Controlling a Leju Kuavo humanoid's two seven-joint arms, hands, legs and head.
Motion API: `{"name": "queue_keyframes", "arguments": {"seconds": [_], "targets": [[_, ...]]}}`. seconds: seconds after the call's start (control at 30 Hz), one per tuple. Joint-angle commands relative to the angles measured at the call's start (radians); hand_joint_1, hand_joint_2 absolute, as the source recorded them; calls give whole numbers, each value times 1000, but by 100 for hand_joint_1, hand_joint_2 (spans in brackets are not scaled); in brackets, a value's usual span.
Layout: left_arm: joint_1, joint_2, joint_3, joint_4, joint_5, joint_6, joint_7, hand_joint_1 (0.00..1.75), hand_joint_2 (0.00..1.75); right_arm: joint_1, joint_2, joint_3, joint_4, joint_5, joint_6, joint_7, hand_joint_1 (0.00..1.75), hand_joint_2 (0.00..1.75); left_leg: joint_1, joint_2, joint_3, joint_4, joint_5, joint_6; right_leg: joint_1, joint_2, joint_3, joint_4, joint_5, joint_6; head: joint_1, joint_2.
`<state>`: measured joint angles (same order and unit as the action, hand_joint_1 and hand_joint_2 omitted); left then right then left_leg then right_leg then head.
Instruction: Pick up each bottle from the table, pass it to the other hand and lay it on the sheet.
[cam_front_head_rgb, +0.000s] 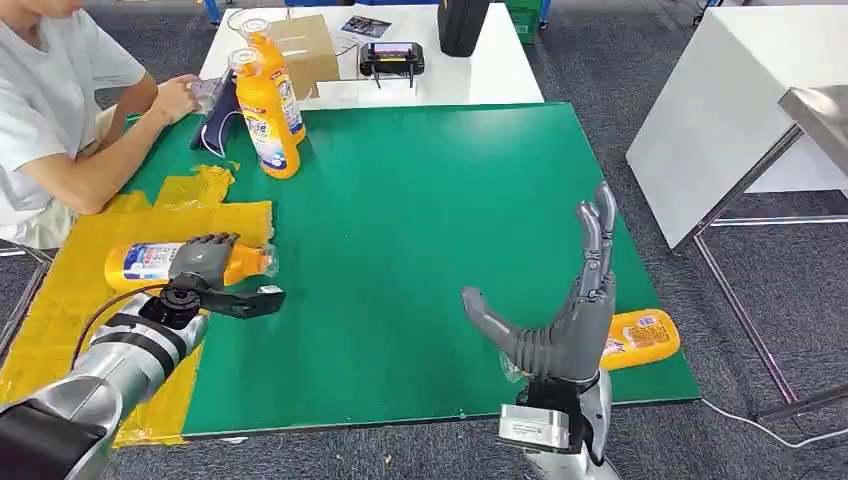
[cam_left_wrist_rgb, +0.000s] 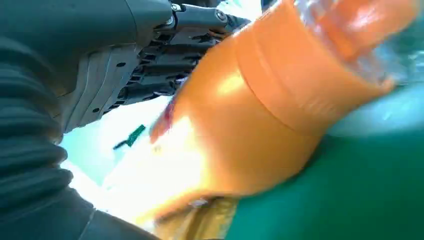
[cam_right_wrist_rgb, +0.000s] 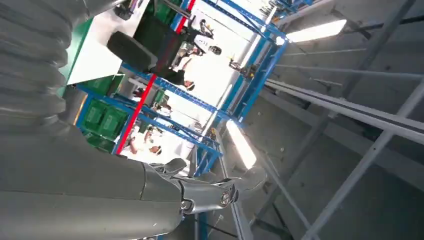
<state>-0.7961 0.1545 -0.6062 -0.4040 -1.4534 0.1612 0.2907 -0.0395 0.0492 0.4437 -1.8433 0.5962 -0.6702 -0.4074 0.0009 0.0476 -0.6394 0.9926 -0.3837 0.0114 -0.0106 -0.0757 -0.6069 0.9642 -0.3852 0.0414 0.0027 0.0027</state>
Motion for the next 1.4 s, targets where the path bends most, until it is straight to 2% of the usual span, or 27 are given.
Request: {"name": "queue_keyframes", "arguments": {"seconds": [0.03,0.1,0.17,0.3,0.37,0.4,0.43,0.5,0.57,0.6,0.63,0.73,0.77,0.8,0.9,1.1,1.17,1.3,1.37,1.4], "targets": [[-4,-39,82,63,13,51,-11,0,175,-21,-28,3,80,3,-3,7,0,175,1,-2,5,0,-2,-1,0,6,5,-1,-2,-1,0,0],[-2,-40,91,57,14,75,-13,0,175,-20,-30,3,82,11,-2,13,0,175,1,-2,5,-1,-2,-1,0,6,5,-1,-2,-1,0,0],[23,-42,139,23,39,190,-24,0,175,-13,-41,-2,90,62,12,46,0,175,2,-3,7,0,-3,-1,0,6,7,-1,-3,-1,0,0],[39,-46,159,9,46,227,-35,0,175,-8,-50,-5,98,85,22,61,0,175,2,-4,6,0,-3,-1,0,5,7,-1,-3,-1,0,0],[127,-53,265,-89,132,444,-143,0,175,-8,-102,0,135,229,158,205,0,175,1,-3,7,-1,-3,-1,0,6,7,-1,-3,-1,0,0],[169,-54,292,-135,151,517,-176,0,175,-5,-119,1,148,246,195,228,0,175,2,-3,10,-1,-4,-1,0,9,10,-2,-3,-1,0,0],[240,-60,358,-276,182,537,-242,0,175,-3,-140,5,166,292,238,252,0,175,2,-3,11,-1,-5,-1,-1,10,11,-2,-4,-1,0,0],[357,-90,418,-466,247,537,-344,0,175,8,-194,12,228,427,305,298,0,175,1,-3,13,-2,-5,-1,-1,10,13,-4,-4,-1,0,0],[476,-117,429,-706,364,509,-442,0,175,47,-251,-12,267,454,372,325,0,175,1,-3,13,-4,-5,0,-1,9,13,-5,-3,-1,0,0],[527,-131,431,-807,433,473,-470,0,175,69,-277,-29,280,486,387,338,0,175,0,-4,9,-4,-2,0,-1,3,10,-5,-2,0,0,0],[580,-141,421,-908,501,428,-500,0,175,101,-307,-62,297,486,403,342,0,175,0,-6,12,-5,-4,1,-2,4,14,-7,-4,0,0,0],[649,-155,391,-1022,604,383,-550,0,175,149,-387,-123,327,493,443,356,0,175,0,-9,13,-1,-8,1,-2,4,15,-5,-7,1,0,0],[655,-156,382,-1032,633,373,-571,0,175,159,-412,-142,337,488,454,357,0,175,-1,-7,7,-1,-5,3,-2,1,8,-4,-5,1,0,0],[658,-158,378,-1036,636,374,-573,0,175,165,-424,-159,344,479,461,350,0,175,-1,-8,9,0,-8,3,-3,3,11,-3,-8,2,0,0],[655,-160,362,-1054,719,330,-605,0,175,173,-438,-213,369,452,480,336,0,175,-4,-5,4,1,-8,6,-4,3,7,-2,-7,4,0,0],[665,-171,360,-1053,739,319,-609,0,175,175,-425,-258,383,476,484,367,0,175,-5,-5,5,1,-9,5,-6,4,6,-1,-6,5,0,0],[669,-173,353,-1048,736,321,-612,0,175,165,-414,-286,407,529,465,408,0,175,-5,-3,5,0,-9,6,-6,4,6,-2,-6,5,0,0],[671,-173,350,-1048,735,321,-612,0,175,160,-412,-293,414,530,464,407,0,175,-5,-3,5,0,-9,6,-5,5,6,-2,-6,5,0,0],[672,-173,349,-1051,732,323,-613,0,175,155,-404,-301,420,564,444,429,0,175,-6,-2,3,-1,-7,6,-5,3,3,-2,-4,6,0,0],[674,-174,349,-1054,729,325,-612,0,175,146,-389,-318,428,606,429,452,0,175,-5,-3,7,0,-10,5,-5,6,8,-2,-7,5,0,0]]}}
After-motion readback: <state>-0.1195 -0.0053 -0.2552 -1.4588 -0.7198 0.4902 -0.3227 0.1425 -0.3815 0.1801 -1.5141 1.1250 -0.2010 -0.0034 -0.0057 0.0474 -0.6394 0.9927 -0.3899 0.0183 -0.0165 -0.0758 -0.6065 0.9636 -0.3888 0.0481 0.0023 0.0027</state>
